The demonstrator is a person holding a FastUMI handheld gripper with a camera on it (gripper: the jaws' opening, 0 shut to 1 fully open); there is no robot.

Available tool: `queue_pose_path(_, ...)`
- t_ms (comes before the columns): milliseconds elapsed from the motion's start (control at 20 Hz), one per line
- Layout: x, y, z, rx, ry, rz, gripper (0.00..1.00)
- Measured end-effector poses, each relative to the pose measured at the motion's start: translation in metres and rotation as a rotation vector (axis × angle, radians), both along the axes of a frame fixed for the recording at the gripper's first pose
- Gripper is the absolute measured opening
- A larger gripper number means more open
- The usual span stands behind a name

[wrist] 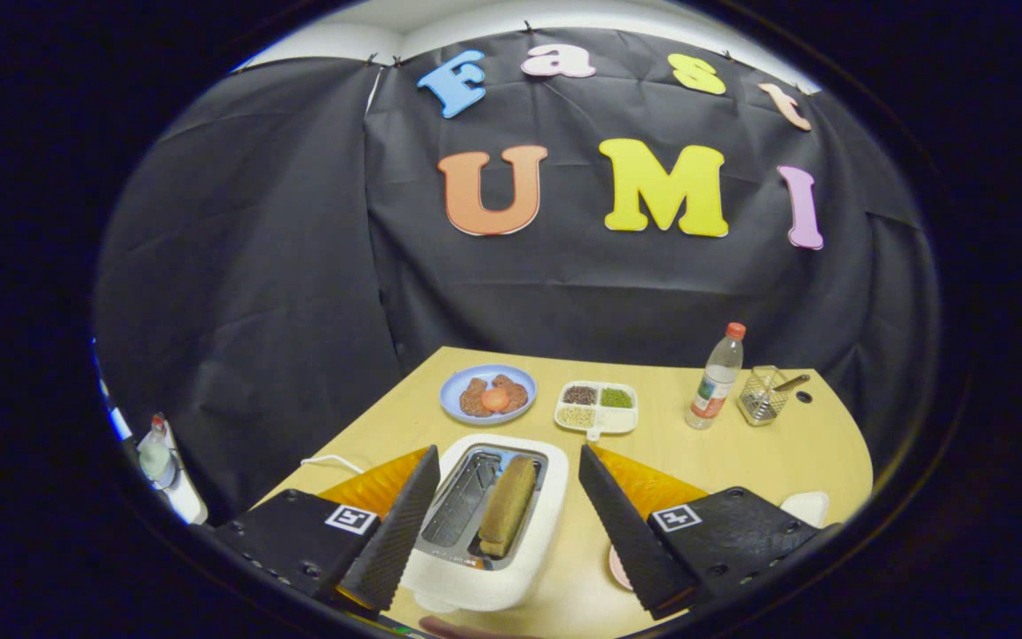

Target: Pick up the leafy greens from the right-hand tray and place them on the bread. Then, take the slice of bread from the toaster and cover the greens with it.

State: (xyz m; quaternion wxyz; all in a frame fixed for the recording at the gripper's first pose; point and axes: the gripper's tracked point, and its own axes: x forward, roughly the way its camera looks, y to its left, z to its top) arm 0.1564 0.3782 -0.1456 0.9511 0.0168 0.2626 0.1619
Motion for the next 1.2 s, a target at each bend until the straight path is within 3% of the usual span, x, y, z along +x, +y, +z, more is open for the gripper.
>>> queue_pose_path(100,0.007,0.006,-0.012,-0.032,0.024,-0.016,0.95)
queue_pose_path(600,0.004,0.008,-0.059,-0.017,0.283,-0.095,0.49)
queue_pose_path(650,0.004,0.005,-0.059,-0.027,0.278,-0.109,0.49)
queue_pose_path(750,0.008,0.007,-0.057,-0.032,0.284,-0.110,0.14)
queue_pose_path(900,0.000,0.006,-0.056,-0.054,0.292,-0.096,0.14)
queue_pose_path(950,-0.001,0.006,-0.053,-0.053,0.290,-0.095,0.06)
queue_pose_path(1200,-0.005,0.000,0.000,-0.040,0.216,-0.092,0.06)
